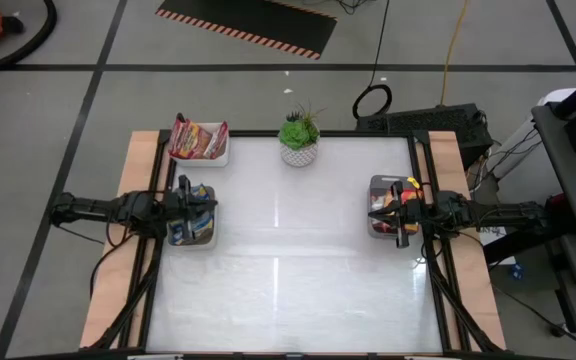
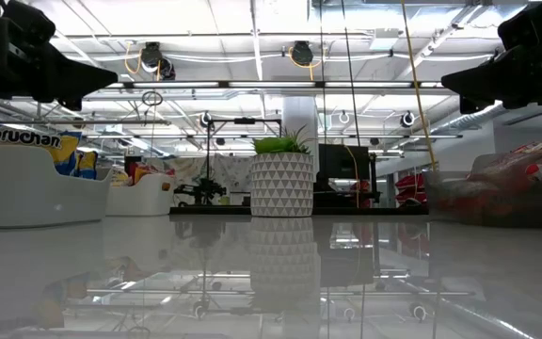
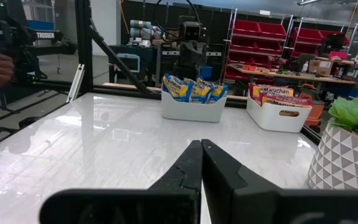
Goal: Sort Maruchan noodles
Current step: Return to Home Position
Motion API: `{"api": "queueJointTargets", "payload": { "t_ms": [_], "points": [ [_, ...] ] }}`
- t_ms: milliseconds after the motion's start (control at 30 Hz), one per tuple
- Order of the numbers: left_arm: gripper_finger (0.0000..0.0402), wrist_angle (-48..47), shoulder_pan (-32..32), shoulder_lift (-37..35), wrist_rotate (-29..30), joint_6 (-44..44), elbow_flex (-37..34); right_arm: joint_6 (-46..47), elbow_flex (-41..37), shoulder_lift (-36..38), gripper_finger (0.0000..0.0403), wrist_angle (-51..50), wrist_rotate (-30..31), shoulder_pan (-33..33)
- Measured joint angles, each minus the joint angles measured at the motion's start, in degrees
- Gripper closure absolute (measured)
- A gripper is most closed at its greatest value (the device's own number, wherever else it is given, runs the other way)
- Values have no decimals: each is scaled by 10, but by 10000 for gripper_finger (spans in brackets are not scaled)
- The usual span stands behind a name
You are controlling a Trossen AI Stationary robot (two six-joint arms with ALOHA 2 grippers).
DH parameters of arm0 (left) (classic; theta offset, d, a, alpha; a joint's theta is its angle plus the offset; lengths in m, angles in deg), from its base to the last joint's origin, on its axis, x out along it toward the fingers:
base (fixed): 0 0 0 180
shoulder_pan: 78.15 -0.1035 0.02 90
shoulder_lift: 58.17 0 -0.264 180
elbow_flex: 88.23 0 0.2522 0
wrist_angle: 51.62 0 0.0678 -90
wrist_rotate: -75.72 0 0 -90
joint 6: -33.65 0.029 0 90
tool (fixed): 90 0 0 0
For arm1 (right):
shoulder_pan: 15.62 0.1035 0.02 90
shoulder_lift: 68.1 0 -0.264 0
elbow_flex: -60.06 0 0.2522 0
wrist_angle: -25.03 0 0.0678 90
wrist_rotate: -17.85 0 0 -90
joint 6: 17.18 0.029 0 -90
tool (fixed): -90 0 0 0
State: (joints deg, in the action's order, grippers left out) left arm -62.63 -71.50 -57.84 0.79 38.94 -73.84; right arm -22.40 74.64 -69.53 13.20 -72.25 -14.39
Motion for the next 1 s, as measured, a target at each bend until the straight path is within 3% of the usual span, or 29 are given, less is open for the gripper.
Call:
{"api": "queueJointTargets", "payload": {
  "t_ms": [367,1000],
  "points": [
    [387,1,0,0,-1,-42,0,0,0,0,403,0,0,0],
    [383,15,0,0,-2,-40,-1,0,0,0,403,0,0,0]
  ]
}}
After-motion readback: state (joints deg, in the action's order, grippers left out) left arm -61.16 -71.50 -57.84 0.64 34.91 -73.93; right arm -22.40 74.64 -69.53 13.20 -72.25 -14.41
